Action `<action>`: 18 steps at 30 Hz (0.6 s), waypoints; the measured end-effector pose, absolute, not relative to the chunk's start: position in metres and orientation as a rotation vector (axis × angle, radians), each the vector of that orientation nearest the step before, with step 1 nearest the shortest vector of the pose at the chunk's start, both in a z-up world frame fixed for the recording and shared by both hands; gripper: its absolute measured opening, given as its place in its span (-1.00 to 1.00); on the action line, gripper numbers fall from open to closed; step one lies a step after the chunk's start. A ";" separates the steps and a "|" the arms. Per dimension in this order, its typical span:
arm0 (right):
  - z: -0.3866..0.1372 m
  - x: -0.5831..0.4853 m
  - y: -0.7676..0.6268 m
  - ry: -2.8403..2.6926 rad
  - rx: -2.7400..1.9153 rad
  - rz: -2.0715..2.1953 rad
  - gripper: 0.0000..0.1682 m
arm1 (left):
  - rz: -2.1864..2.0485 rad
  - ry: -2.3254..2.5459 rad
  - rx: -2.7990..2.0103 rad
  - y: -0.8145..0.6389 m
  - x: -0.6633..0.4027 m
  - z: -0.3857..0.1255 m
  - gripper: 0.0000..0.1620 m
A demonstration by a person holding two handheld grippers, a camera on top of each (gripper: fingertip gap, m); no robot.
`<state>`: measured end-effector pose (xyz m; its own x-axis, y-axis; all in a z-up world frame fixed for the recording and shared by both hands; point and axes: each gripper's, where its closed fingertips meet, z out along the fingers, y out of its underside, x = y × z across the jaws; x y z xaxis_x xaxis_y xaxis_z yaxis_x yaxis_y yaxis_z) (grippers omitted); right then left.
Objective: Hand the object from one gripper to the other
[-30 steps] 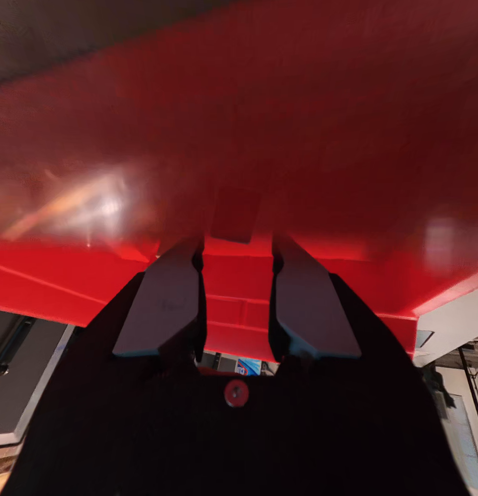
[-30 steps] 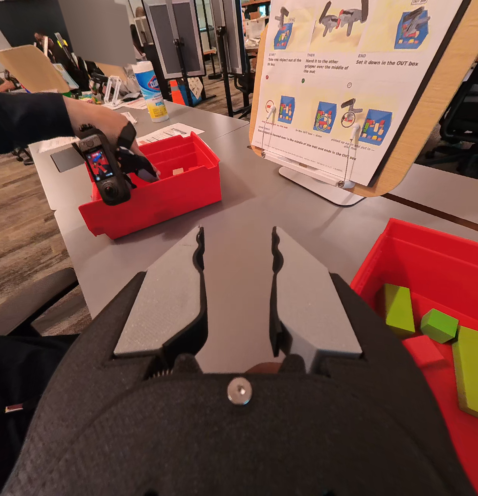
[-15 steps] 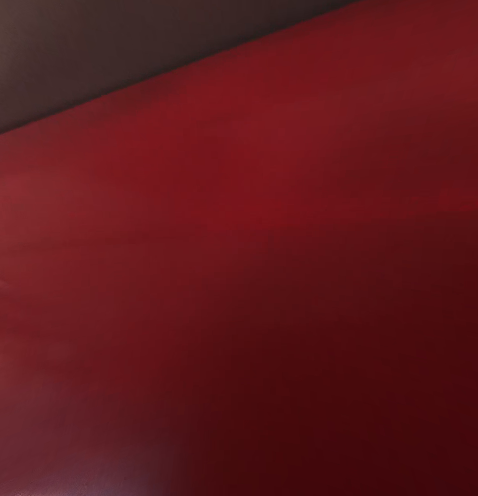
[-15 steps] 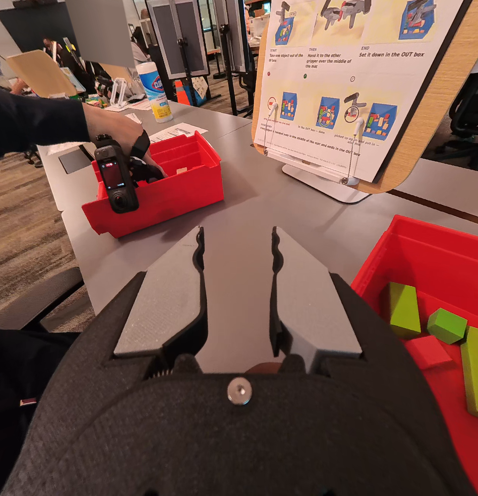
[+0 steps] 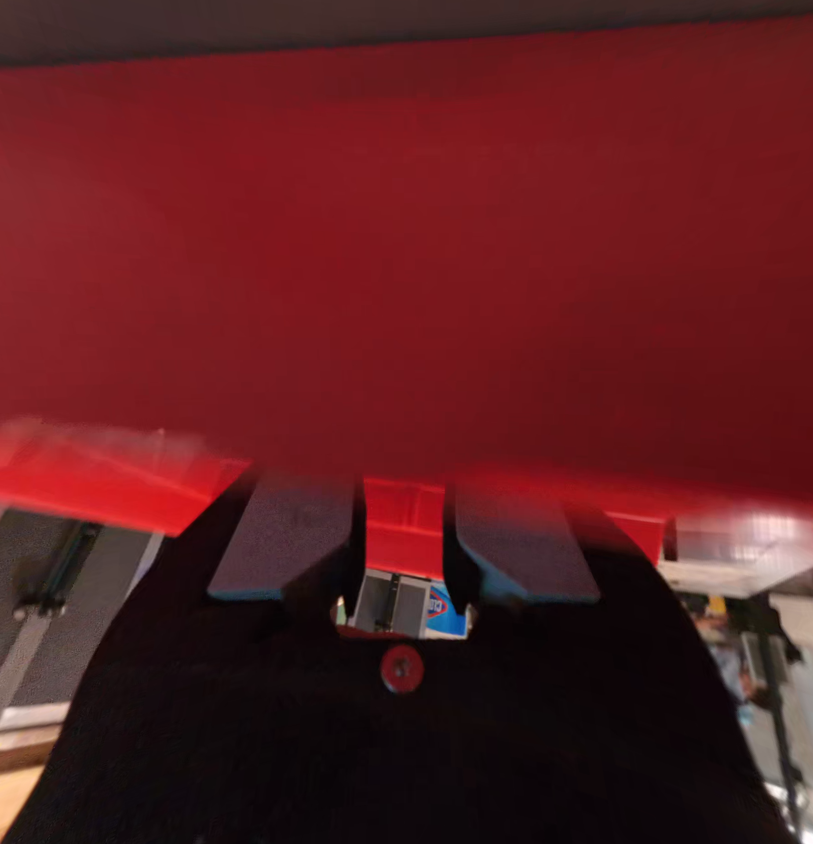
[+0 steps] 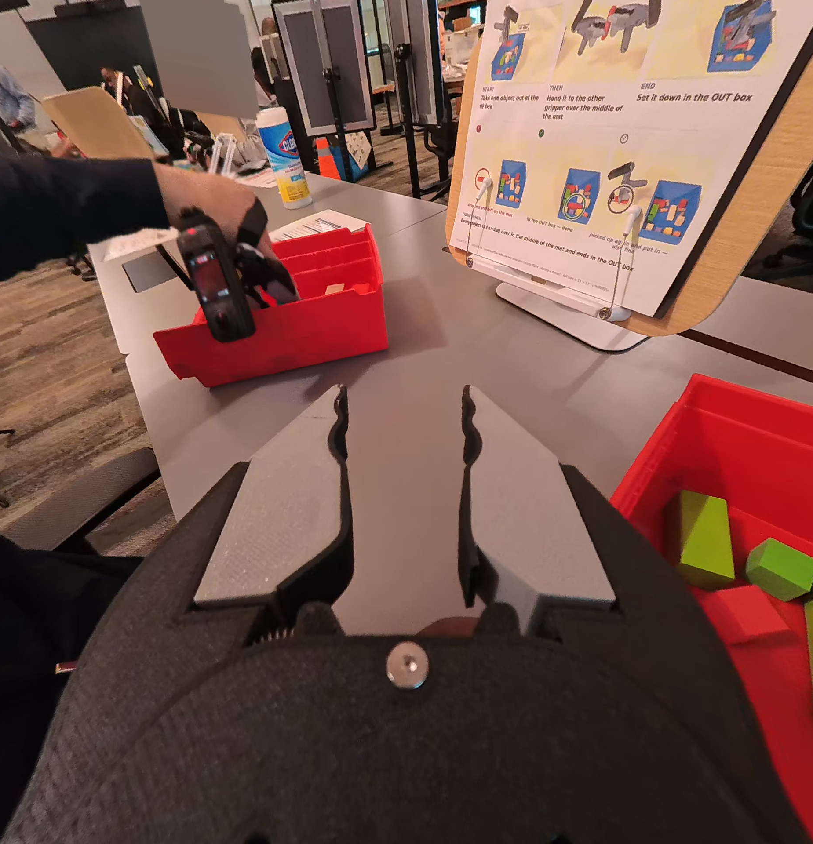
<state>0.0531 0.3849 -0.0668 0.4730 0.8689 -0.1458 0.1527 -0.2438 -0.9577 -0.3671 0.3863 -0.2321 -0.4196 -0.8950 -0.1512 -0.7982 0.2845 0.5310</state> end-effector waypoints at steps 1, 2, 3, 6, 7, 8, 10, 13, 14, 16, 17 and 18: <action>-0.068 0.052 0.385 -0.888 -1.702 0.875 -0.43 | -0.828 -2.380 1.656 0.391 -0.362 -0.222 -0.61; -0.069 0.052 0.385 -0.893 -1.705 0.873 -0.43 | -0.816 -2.403 1.768 0.395 -0.353 -0.211 -0.61; -0.069 0.051 0.384 -0.898 -1.704 0.872 -0.43 | -0.785 -2.442 1.914 0.399 -0.341 -0.198 -0.62; -0.067 0.048 0.380 -0.911 -1.692 0.881 -0.43 | -0.520 -2.577 2.500 0.409 -0.294 -0.152 -0.62; -0.067 0.046 0.378 -0.919 -1.689 0.886 -0.43 | -0.379 -2.616 2.683 0.409 -0.281 -0.137 -0.62; -0.067 0.044 0.376 -0.928 -1.686 0.893 -0.43 | -0.260 -2.649 2.858 0.409 -0.272 -0.122 -0.62; -0.068 0.037 0.371 -0.954 -1.684 0.909 -0.43 | 0.112 -2.680 3.181 0.401 -0.256 -0.096 -0.62; -0.070 0.023 0.361 -1.013 -1.676 0.936 -0.42 | 0.900 -2.619 3.486 0.377 -0.239 -0.064 -0.62; -0.071 0.017 0.356 -1.038 -1.670 0.947 -0.43 | 1.160 -2.559 3.539 0.369 -0.236 -0.054 -0.62; -0.071 0.004 0.345 -1.095 -1.651 0.978 -0.42 | 1.723 -2.392 3.524 0.353 -0.226 -0.037 -0.62; -0.071 -0.004 0.339 -1.127 -1.639 1.001 -0.42 | 1.978 -2.289 3.495 0.345 -0.221 -0.027 -0.62; -0.070 -0.011 0.332 -1.161 -1.623 1.028 -0.42 | 2.237 -2.155 3.450 0.338 -0.215 -0.017 -0.62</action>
<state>-0.0115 0.3321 -0.0702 0.2253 0.9651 -0.1337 0.2495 -0.1898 -0.9496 -0.2153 0.3378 -0.0172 0.5207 -0.8500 -0.0796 0.1115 0.1602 -0.9808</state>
